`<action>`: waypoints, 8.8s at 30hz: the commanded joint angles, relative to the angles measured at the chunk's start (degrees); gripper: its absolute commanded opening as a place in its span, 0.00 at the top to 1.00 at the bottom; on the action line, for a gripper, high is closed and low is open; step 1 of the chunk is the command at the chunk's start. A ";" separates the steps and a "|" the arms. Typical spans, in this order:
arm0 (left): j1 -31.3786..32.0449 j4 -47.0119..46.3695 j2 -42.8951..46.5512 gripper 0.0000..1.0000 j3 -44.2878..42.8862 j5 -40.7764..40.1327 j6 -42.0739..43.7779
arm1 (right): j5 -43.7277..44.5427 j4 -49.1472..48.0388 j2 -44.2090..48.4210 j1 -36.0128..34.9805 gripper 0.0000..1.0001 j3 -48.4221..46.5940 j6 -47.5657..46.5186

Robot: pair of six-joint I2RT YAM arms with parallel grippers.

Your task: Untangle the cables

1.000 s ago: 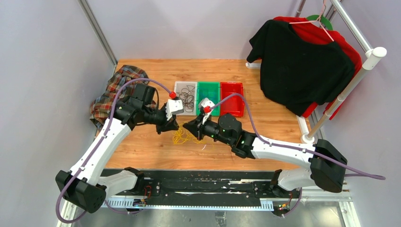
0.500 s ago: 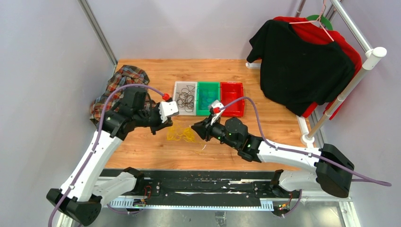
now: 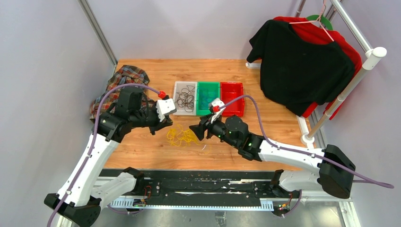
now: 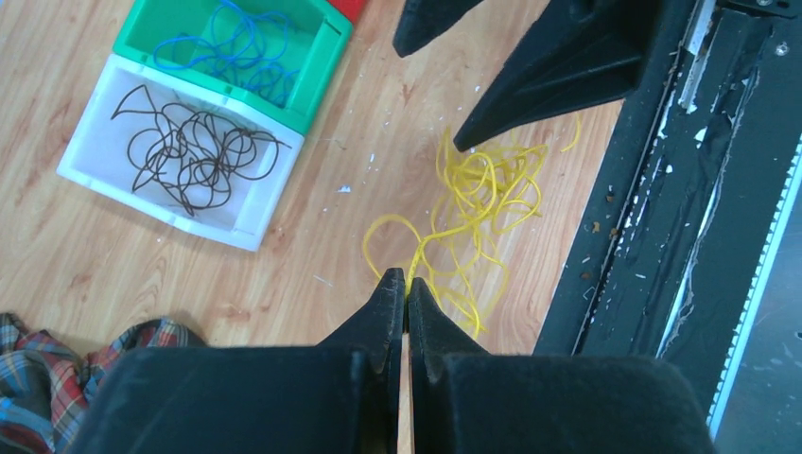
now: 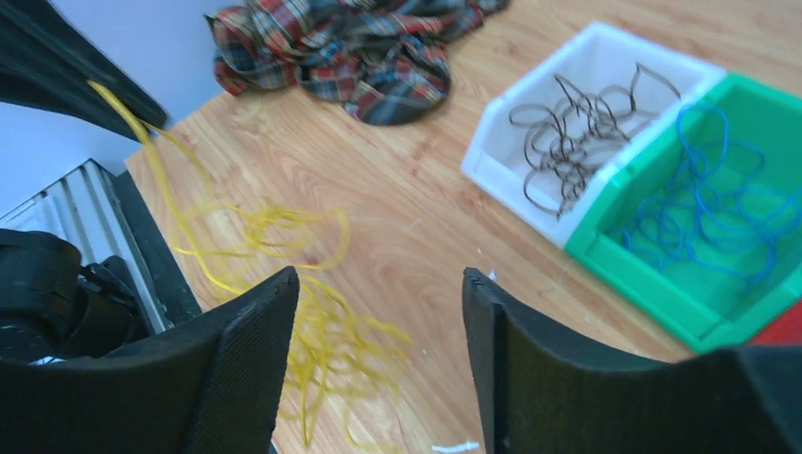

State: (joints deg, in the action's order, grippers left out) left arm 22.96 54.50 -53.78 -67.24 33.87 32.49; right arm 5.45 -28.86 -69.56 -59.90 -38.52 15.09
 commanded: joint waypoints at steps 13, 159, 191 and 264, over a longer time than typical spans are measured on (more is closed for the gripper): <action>-0.20 -0.27 -0.27 0.99 -4.08 5.36 -4.05 | -6.50 3.79 -8.08 -4.17 0.31 -15.30 -11.25; -5.42 -18.18 16.89 0.90 26.64 -46.92 31.49 | 9.04 -8.76 -21.34 -6.34 0.30 -0.81 -6.45; 0.77 -11.06 9.79 0.24 40.02 0.15 94.01 | 4.75 -14.53 -21.02 -1.10 0.44 4.26 3.49; 4.83 -7.18 13.00 1.00 -6.29 5.35 37.46 | 12.80 -31.67 -27.33 -8.72 0.83 3.94 -1.46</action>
State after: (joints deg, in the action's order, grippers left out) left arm 27.22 49.87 -40.05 -68.12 38.28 72.51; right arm 11.09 -60.10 -94.76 -68.07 -38.70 10.70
